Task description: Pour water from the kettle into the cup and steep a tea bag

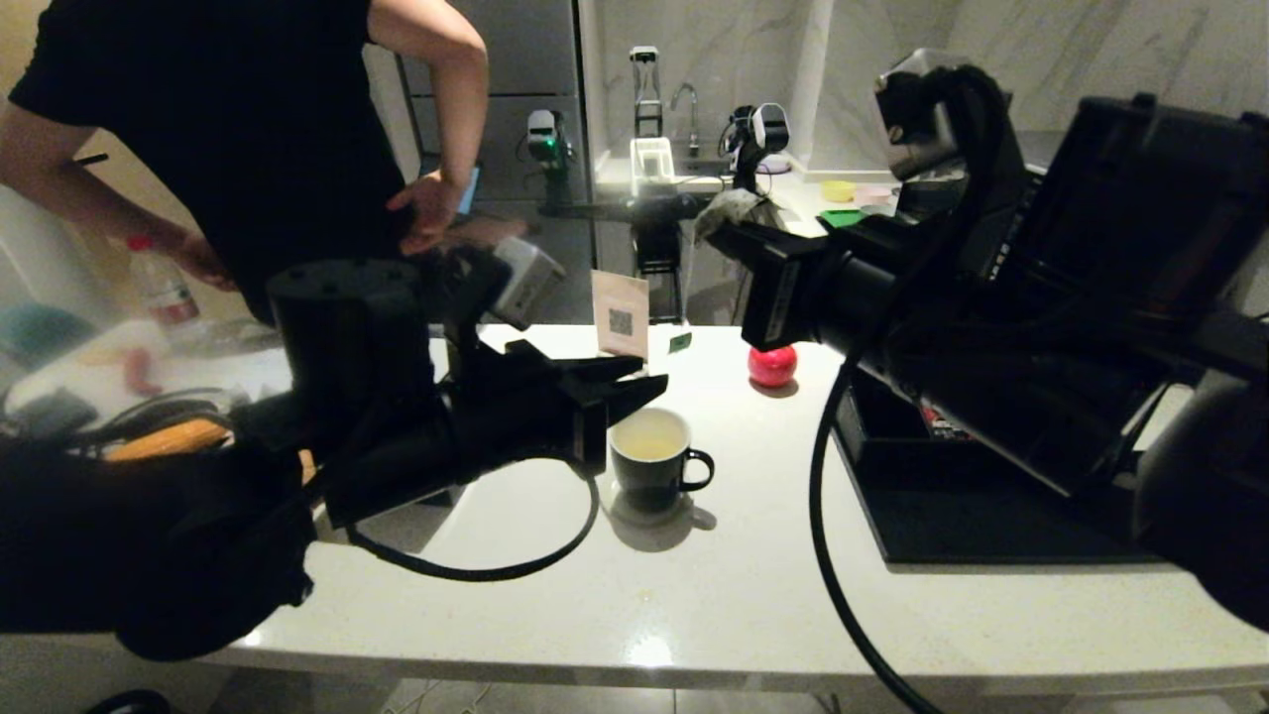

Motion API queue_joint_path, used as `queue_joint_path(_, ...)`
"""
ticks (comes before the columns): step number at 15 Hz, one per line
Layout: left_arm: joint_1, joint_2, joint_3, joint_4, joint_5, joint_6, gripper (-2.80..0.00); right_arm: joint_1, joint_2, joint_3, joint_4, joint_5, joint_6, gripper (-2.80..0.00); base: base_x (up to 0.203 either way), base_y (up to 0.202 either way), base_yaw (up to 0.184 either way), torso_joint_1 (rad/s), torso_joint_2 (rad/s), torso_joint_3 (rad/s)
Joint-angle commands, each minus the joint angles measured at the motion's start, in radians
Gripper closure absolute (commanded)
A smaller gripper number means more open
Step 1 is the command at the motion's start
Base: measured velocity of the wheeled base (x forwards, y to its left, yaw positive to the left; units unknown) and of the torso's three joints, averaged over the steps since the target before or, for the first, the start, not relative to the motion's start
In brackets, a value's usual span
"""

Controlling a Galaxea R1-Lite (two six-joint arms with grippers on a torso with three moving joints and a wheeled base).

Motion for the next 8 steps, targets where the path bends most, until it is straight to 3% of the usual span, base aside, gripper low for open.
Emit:
queue_joint_path(1,-0.017,0.040,-0.042,-0.007,-0.002,0.000,-2.80,-0.001,-0.023,0.032,-0.005,-0.002,0.002,0.00,0.000,0.000,0.000,0.000,0.00,0.000)
queue_joint_path(8,-0.042,0.082,-0.071,-0.079,0.008,0.000,-2.80,-0.001,-0.039,0.038,-0.005,-0.003,0.025,0.00,0.000,0.000,0.000,0.000,0.00,0.000)
